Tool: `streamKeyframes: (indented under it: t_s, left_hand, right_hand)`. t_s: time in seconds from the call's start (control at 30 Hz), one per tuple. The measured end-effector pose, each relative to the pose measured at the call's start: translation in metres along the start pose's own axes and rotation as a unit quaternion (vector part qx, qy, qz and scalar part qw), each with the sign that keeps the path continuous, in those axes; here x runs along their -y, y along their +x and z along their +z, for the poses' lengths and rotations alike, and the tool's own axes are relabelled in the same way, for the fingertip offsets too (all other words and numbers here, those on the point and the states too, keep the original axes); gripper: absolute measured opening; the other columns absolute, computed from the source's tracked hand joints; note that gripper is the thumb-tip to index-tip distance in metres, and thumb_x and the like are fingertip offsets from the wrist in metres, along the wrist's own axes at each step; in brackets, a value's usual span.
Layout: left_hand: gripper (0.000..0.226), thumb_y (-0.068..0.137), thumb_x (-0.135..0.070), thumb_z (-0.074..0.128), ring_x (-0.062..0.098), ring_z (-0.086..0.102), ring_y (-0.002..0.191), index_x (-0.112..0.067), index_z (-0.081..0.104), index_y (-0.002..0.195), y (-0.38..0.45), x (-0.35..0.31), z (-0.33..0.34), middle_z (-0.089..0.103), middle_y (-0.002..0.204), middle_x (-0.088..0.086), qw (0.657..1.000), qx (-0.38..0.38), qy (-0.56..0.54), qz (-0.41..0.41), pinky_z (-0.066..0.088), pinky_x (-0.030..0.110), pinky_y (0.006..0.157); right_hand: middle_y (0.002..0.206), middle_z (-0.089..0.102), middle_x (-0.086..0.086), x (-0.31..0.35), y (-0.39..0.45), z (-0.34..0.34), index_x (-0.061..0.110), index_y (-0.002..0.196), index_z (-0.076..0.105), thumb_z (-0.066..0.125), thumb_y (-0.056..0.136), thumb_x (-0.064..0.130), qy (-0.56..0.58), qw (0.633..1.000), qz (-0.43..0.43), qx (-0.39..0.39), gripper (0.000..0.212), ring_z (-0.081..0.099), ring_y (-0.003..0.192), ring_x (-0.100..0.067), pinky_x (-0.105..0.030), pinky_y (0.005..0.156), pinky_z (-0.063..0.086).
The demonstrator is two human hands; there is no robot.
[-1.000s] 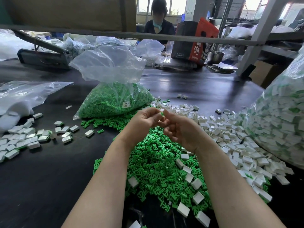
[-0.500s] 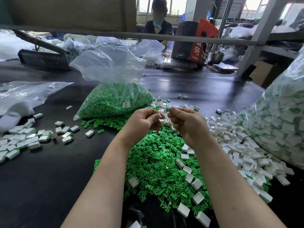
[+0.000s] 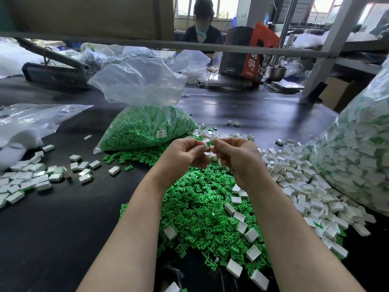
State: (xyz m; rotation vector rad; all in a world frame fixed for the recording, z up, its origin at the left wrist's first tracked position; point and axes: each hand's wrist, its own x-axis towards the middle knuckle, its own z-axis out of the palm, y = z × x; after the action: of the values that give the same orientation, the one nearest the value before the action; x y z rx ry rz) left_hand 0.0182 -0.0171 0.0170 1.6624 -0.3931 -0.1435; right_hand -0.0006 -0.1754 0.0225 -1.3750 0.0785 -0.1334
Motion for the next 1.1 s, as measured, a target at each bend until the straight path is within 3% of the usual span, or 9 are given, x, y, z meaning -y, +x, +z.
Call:
streamKeyframes:
  t_s: [0.2,0.37,0.73,0.93,1.1]
  left_hand:
    - [0.015,0.098,-0.01,0.054,0.017,0.066,0.068,-0.001,0.066,0.099,-0.0009,0.0003,-0.002,0.07,0.073,0.007,1.0,0.0,0.019,0.001,0.057,0.026,0.074]
    - [0.014,0.098,-0.011,0.055,0.01,0.063,0.064,-0.007,0.067,0.093,0.0006,0.0009,-0.0034,0.067,0.067,0.001,0.999,0.003,0.053,0.004,0.054,0.02,0.067]
    - [0.017,0.099,-0.011,0.053,0.009,0.059,0.061,-0.008,0.068,0.09,-0.0018,-0.0022,-0.004,0.066,0.068,0.002,0.998,0.001,0.068,0.008,0.053,0.019,0.066]
    - [0.015,0.098,-0.011,0.055,0.009,0.054,0.061,-0.008,0.066,0.088,-0.001,0.0,-0.004,0.061,0.068,0.003,0.996,0.015,0.091,0.007,0.048,0.02,0.064]
    - [0.02,0.098,-0.017,0.056,0.01,0.054,0.06,-0.013,0.067,0.082,-0.0023,0.0016,-0.005,0.063,0.065,0.002,0.997,0.026,0.074,-0.012,0.046,0.02,0.06]
  right_hand:
    - [0.063,0.065,-0.004,-0.0014,-0.0014,-0.0001,-0.001,0.085,0.068,0.072,0.085,0.007,-0.059,0.998,-0.024,-0.005,0.009,0.05,0.044,-0.005,-0.017,0.043,0.04]
    - [0.058,0.064,0.004,-0.0011,-0.0034,-0.0014,0.006,0.082,0.069,0.072,0.087,0.01,-0.137,0.988,-0.066,0.0,0.007,0.052,0.044,0.0,-0.014,0.042,0.039]
    - [0.059,0.066,0.006,-0.0037,-0.0029,0.0019,0.01,0.08,0.068,0.07,0.089,0.01,-0.15,0.983,-0.095,0.037,0.009,0.056,0.048,0.004,-0.009,0.047,0.041]
    - [0.064,0.059,0.0,-0.0065,0.0002,-0.0024,0.016,0.084,0.059,0.052,0.1,0.024,-0.338,0.933,-0.079,0.096,0.019,0.047,0.051,-0.008,-0.027,0.054,0.038]
    - [0.058,0.049,0.0,-0.007,-0.0002,-0.0034,0.014,0.073,0.056,0.05,0.1,0.013,-0.258,0.955,-0.078,0.127,0.028,0.042,0.058,-0.019,-0.034,0.058,0.034]
